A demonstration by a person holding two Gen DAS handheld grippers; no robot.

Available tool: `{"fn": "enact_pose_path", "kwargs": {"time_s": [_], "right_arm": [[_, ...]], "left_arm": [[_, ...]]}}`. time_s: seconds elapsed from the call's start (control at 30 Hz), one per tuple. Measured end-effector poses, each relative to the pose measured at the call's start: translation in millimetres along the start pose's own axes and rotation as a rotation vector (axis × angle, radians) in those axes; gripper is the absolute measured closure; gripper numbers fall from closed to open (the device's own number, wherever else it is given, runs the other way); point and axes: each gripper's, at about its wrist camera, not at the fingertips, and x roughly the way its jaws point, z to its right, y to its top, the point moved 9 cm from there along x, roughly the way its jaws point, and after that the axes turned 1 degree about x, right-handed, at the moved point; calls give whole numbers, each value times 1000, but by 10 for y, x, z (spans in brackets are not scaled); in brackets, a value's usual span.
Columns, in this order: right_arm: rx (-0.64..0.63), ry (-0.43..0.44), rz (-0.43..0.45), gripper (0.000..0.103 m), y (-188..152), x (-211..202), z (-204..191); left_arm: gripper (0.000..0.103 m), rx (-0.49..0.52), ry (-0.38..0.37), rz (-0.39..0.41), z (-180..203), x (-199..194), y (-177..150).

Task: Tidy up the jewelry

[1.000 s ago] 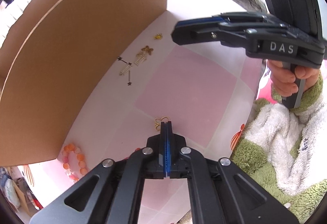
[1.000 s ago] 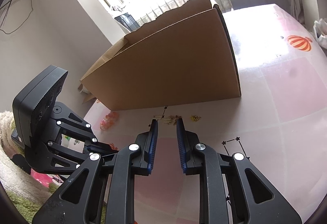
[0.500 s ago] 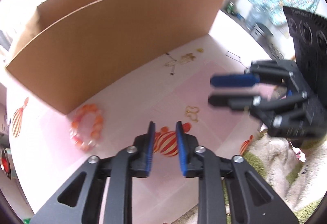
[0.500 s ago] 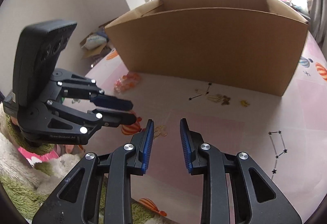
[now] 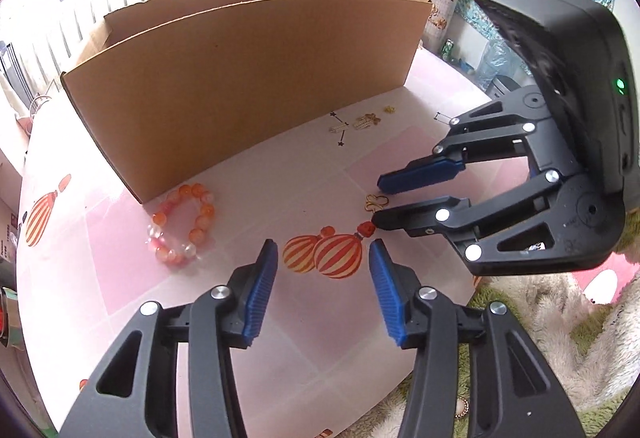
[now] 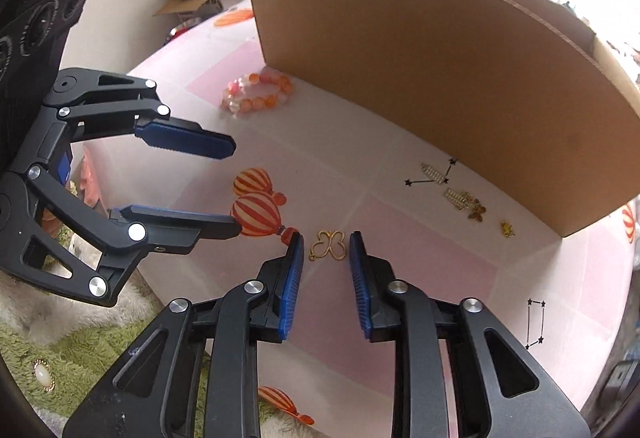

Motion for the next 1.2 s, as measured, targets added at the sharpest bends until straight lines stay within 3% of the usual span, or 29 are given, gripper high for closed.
{"fn": "enact_pose_path", "kwargs": {"time_s": [0.37,0.8,0.83,1.07,1.2], "right_arm": [[-83,-29,-161,88,190,149,-135],[-81,-27,-196,89,326,273,-289],[-81,-22,-202,103,326,285,-300],[-44,-6,-199,103,290,264,-293],[-10,11,-199,93,297,249,-297]], "left_arm": [[56,-37,-27,53,-112,-140,-73],[55,-53,-42,72,-172,-170,-113],[55,-53,-42,72,-173,-168,-114],[55,-59,-31,64,-169,-168,-127],[55,-59,-25,60,-152,-184,-135]]}}
